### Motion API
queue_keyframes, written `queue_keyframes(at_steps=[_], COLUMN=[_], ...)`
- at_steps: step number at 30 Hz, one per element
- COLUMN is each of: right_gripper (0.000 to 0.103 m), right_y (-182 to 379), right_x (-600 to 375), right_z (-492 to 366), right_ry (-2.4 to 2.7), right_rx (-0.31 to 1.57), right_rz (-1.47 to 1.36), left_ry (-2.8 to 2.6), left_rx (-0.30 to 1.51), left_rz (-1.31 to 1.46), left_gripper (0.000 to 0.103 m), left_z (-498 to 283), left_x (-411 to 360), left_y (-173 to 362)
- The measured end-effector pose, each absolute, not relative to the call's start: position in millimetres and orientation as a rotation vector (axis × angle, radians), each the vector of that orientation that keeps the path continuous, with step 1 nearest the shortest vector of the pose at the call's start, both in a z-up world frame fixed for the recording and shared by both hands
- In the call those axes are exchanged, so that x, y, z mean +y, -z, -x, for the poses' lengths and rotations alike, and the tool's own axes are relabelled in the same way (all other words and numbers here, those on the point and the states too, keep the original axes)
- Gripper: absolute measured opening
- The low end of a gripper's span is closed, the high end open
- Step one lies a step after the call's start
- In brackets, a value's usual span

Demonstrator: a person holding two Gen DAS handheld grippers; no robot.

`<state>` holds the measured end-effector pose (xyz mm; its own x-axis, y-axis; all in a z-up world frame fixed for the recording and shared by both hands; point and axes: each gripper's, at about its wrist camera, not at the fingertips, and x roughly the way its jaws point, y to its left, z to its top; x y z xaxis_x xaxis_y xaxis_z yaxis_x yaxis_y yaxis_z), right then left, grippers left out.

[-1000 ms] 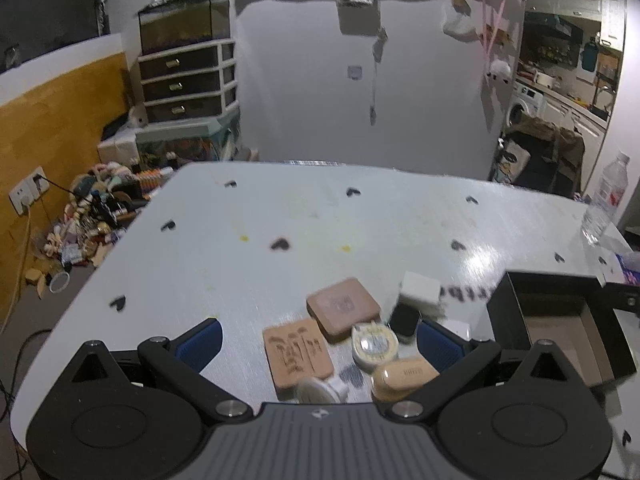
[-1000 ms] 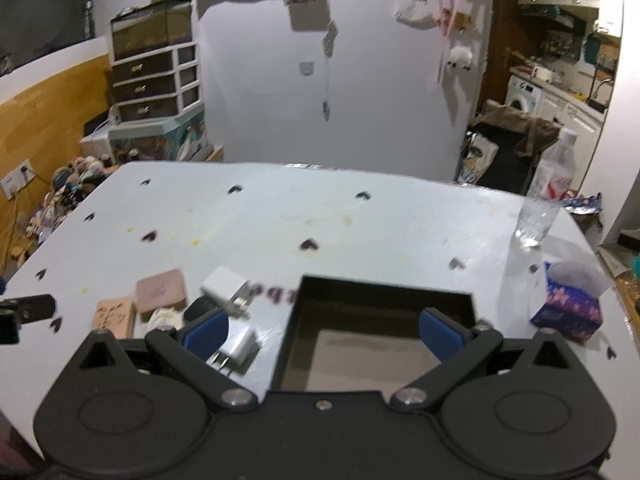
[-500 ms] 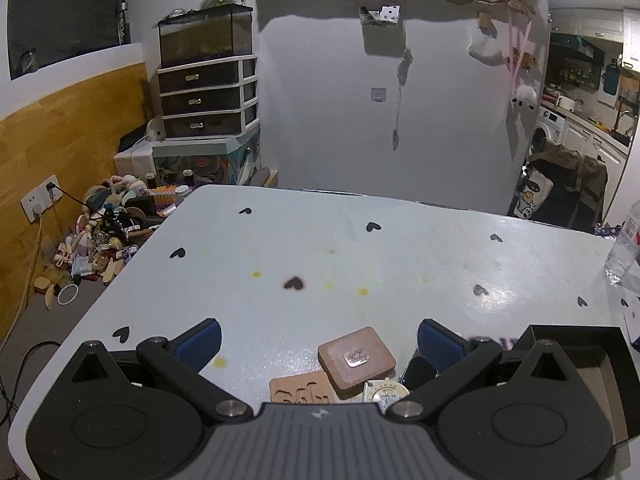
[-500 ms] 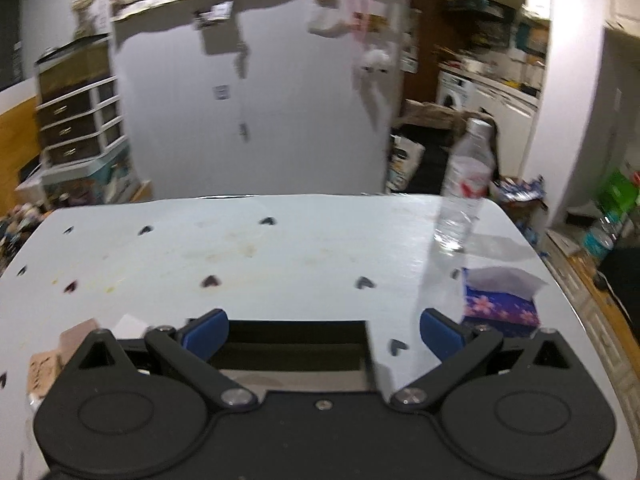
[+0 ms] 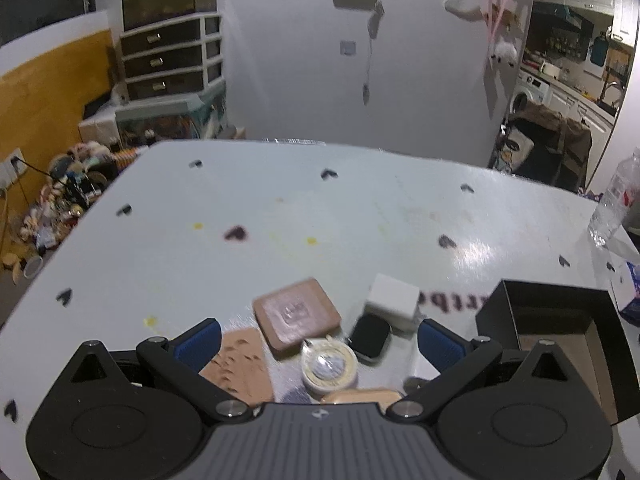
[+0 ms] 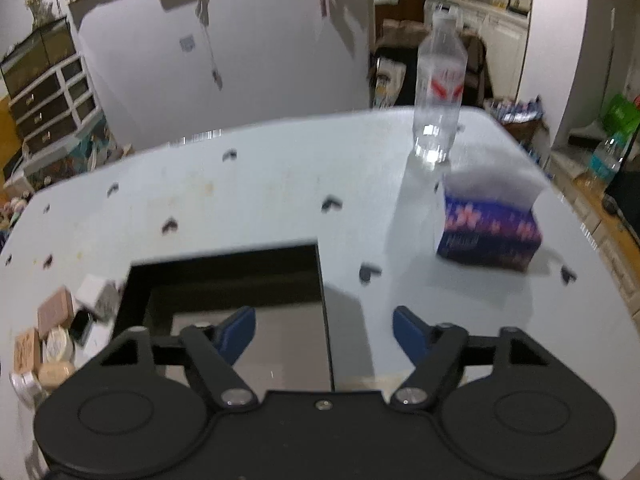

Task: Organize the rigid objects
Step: 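Move the left gripper to the beige KINYO earbud case and grasp it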

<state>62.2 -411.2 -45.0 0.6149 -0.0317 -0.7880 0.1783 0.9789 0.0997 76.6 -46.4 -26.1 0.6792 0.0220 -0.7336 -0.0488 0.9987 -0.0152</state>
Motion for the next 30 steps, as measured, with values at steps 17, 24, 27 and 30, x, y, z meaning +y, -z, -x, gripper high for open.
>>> queue_keyframes(at_steps=[17, 24, 27, 30], right_gripper=[0.005, 0.005, 0.005, 0.005], right_y=[89, 89, 89, 89], right_x=[-418, -419, -418, -418], right_z=[-58, -58, -58, -58], right_ry=[0.053, 0.046, 0.045, 0.043], right_rx=[1.035, 1.034, 1.035, 1.036], right_rz=[-0.197, -0.196, -0.191, -0.189], left_ry=[-0.019, -0.02, -0.021, -0.018], left_rx=[0.96, 1.036, 1.054, 1.068], left_rz=[0.039, 0.05, 0.046, 0.052], left_gripper=[0.102, 0.093, 0.092, 0.089], left_z=[-86, -95, -98, -101], left_x=[-70, -72, -72, -72], left_y=[78, 98, 103, 107])
